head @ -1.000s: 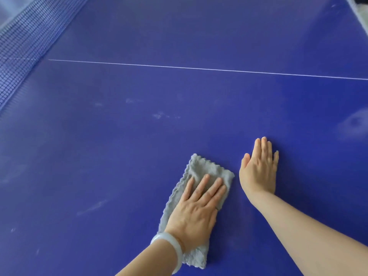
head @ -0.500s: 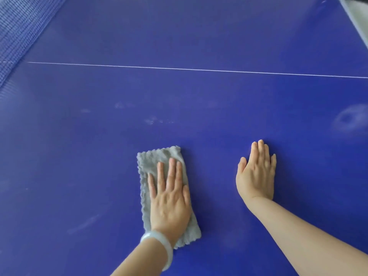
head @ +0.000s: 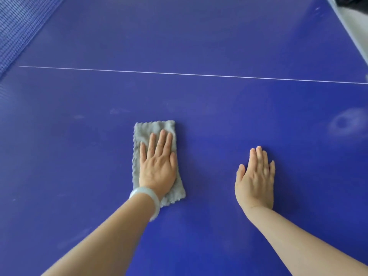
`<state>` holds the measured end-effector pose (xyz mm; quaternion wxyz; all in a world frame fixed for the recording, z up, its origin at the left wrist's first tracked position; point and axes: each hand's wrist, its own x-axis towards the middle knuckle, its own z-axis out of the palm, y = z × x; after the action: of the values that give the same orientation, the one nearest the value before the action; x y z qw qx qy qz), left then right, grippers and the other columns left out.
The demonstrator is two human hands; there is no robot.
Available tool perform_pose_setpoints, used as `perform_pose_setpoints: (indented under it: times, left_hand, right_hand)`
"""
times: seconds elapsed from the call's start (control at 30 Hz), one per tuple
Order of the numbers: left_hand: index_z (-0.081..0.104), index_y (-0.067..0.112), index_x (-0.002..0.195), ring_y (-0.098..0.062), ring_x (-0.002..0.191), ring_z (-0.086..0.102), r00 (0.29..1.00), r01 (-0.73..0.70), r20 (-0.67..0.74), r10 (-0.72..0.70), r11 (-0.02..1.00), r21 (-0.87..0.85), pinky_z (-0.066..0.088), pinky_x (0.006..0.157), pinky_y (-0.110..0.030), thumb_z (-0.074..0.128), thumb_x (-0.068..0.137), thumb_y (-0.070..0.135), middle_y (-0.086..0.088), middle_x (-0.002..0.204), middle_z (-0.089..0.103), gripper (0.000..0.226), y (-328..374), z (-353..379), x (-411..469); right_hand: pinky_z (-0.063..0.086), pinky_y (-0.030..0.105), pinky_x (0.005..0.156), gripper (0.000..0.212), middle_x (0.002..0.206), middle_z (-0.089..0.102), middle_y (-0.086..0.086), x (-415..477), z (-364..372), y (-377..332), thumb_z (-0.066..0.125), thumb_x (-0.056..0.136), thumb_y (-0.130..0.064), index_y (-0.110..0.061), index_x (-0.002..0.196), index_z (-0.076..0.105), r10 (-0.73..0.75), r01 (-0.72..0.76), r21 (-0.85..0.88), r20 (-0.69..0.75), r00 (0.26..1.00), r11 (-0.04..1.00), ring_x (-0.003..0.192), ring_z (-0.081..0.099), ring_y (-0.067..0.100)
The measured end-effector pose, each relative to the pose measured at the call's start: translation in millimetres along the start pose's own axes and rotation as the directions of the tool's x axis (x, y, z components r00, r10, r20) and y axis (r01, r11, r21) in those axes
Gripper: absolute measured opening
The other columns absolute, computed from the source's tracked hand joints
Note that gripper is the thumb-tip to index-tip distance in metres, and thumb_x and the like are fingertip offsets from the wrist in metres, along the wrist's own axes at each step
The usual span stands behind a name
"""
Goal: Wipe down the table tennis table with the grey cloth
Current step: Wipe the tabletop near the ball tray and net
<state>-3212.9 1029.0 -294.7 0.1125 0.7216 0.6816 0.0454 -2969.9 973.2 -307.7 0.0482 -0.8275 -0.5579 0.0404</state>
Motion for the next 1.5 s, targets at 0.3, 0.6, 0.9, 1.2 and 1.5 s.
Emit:
perform_pose_setpoints:
  times: [0.3,0.6,0.9,1.2,1.5]
  left_hand:
    - [0.007,0.03,0.159,-0.016,0.152,-0.014,0.82,-0.559,0.154,0.551,0.829,0.011,-0.008,0.122,-0.05,0.019,0.104,0.037,0.013,0.166,-0.001,0.057,94.5,24.3,-29.7]
    - [0.004,0.032,0.159,-0.012,0.152,-0.013,0.994,-0.105,0.0,0.105,0.994,0.007,-0.007,0.123,-0.042,0.012,0.101,0.042,0.014,0.165,-0.003,0.058,-2.2,2.5,6.4]
    - [-0.007,0.029,0.157,-0.013,0.149,-0.023,0.996,-0.07,0.058,0.07,0.997,0.01,-0.011,0.122,-0.043,0.007,0.097,0.042,0.015,0.163,-0.015,0.063,4.6,2.4,-13.4]
    - [0.01,0.022,0.159,-0.023,0.153,-0.006,0.983,-0.175,0.063,0.173,0.984,0.018,0.001,0.121,-0.05,0.021,0.101,0.035,0.008,0.166,0.001,0.061,9.5,0.5,-14.0]
    - [0.001,0.03,0.159,-0.016,0.151,-0.019,0.821,-0.557,0.145,0.552,0.831,-0.01,-0.012,0.121,-0.049,0.014,0.103,0.038,0.013,0.165,-0.006,0.057,110.3,18.5,80.8]
  right_hand:
    - [0.014,0.048,0.124,0.058,0.162,0.023,0.012,1.3,1.4,-0.4,0.041,0.101,-0.024,-0.003,0.154,0.029,-0.005,0.006,0.039,-0.017,1.0,0.999,0.151,0.021,0.026]
    - [0.011,0.046,0.125,0.062,0.165,0.016,0.01,-0.5,-1.0,-1.5,0.02,0.101,-0.034,-0.005,0.156,0.022,-0.008,0.008,-0.008,0.008,1.0,1.0,0.153,0.014,0.023]
    - [0.004,0.029,0.124,0.057,0.166,0.01,-0.001,14.5,-11.7,10.3,0.032,0.106,-0.032,-0.012,0.158,0.018,-0.471,0.453,0.2,0.054,0.88,0.869,0.153,0.002,0.009]
    - [0.004,0.044,0.125,0.062,0.166,0.008,0.012,96.5,-2.0,-20.3,0.024,0.104,-0.032,-0.003,0.157,0.011,0.131,-0.131,-0.006,0.017,0.991,0.991,0.154,0.008,0.024]
    - [0.004,0.04,0.125,0.064,0.165,0.015,0.008,97.9,1.8,-14.3,0.035,0.103,-0.035,-0.007,0.157,0.018,0.105,-0.104,0.032,-0.013,0.994,0.994,0.153,0.012,0.02]
